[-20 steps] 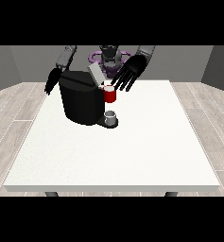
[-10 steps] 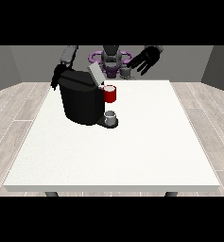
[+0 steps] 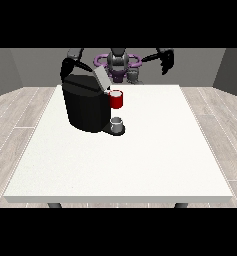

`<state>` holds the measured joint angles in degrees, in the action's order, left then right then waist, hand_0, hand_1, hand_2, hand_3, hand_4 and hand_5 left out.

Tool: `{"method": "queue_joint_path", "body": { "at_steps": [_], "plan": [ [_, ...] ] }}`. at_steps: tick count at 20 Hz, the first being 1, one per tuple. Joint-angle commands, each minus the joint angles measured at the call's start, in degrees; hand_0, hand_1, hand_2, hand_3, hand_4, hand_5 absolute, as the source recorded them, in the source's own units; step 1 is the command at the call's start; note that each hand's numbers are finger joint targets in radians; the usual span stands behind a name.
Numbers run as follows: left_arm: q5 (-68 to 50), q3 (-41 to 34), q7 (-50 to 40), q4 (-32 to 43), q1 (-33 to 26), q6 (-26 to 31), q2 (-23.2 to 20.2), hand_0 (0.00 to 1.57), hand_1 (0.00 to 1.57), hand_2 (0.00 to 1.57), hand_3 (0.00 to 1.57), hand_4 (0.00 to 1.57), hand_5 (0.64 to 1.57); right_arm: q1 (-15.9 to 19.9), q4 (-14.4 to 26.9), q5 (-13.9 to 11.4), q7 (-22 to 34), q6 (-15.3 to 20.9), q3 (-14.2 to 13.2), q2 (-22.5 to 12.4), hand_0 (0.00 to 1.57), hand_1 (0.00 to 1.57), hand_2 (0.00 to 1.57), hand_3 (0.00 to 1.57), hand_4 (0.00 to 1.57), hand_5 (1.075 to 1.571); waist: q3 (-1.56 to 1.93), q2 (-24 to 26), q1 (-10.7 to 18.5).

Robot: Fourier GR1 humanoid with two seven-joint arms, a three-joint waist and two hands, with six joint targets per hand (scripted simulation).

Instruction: Insert the coffee pod into the coffee machine and close the lid

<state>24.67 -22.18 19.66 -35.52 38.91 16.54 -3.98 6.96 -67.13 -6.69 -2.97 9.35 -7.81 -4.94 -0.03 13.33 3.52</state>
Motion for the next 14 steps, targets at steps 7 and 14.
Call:
{"method": "queue_joint_path", "body": {
  "at_steps": [7, 14],
  "plan": [
    [-4.3, -0.4, -4.1, -2.6, -7.3, 0.6, 2.6, 0.00, 0.00, 0.00, 0.00, 0.39, 1.571, 7.1, -8.6, 3.8, 7.2, -10.1, 3.1, -3.2, 0.00, 0.00, 0.00, 0.00, 0.20, 1.571, 0.02, 6.0, 2.6],
    [-10.0, 6.4, -8.5, -12.3, -11.8, 2.8, 3.9, 0.00, 0.00, 0.00, 0.00, 0.36, 1.571, 10.0, -5.2, 2.0, 5.9, -6.3, 0.6, -3.8, 0.00, 0.00, 0.00, 0.00, 0.00, 1.571, 0.06, 3.9, 7.6]
  ]
}}
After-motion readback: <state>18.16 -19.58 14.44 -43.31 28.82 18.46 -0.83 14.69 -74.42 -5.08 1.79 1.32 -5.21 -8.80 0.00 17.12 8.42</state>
